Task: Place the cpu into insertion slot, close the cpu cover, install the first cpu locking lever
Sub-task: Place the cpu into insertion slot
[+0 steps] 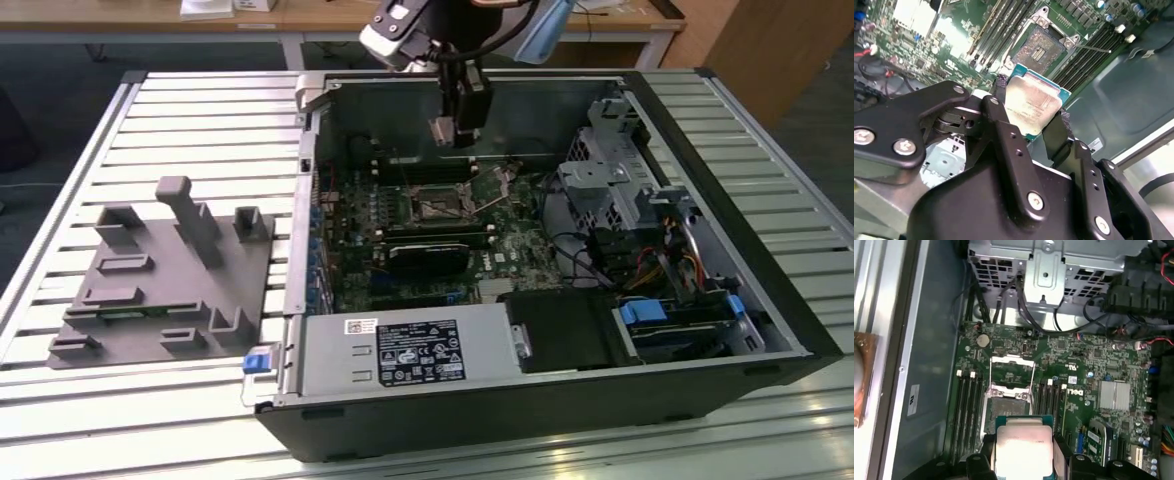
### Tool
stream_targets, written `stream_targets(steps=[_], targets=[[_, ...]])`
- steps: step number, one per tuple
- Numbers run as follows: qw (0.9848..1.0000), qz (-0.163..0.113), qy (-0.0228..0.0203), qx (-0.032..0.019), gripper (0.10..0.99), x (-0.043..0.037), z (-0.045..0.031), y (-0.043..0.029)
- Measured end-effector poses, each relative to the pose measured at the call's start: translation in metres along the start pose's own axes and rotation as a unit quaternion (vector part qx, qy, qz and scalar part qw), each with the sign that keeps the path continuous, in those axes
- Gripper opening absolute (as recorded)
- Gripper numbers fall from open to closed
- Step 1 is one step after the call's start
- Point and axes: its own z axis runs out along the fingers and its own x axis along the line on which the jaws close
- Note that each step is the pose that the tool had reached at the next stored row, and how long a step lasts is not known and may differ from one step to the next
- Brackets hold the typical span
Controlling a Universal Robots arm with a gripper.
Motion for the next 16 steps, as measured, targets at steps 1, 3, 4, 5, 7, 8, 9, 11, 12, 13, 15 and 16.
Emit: stream_targets(steps=[1,3,4,5,7,8,9,11,12,13,15,16], targets=[[1.0,0.004,-0.0003,-0.0001,0.541,0.0,0.0007,-0.0002],[1.0,0.01,-0.0014,-0.0001,0.541,0.0,0.0025,-0.0003],[0.9999,0.011,-0.0023,0.0,0.541,0.0,0.0036,-0.0004],[0.9999,0.011,-0.0032,0.0,0.541,0.0,0.0045,-0.0005],[0.9999,0.011,-0.0042,0.0,0.541,-0.0001,0.0067,-0.0007],[0.9999,0.011,-0.0045,0.0001,0.541,-0.0001,0.008,-0.0008],[0.9999,0.011,-0.0046,0.0001,0.541,0.0003,0.0095,-0.0009],[0.9999,0.012,-0.0047,0.0004,0.541,0.0031,0.0123,-0.0009],[0.9999,0.014,-0.0048,0.0006,0.541,0.0046,0.0136,-0.0009],[0.9998,0.017,-0.0051,0.0006,0.541,0.0053,0.0149,-0.0009],[0.9996,0.028,-0.006,0.0004,0.541,0.0058,0.017,-0.0011],[0.9994,0.033,-0.0065,0.0004,0.541,0.0062,0.0178,-0.0011]])
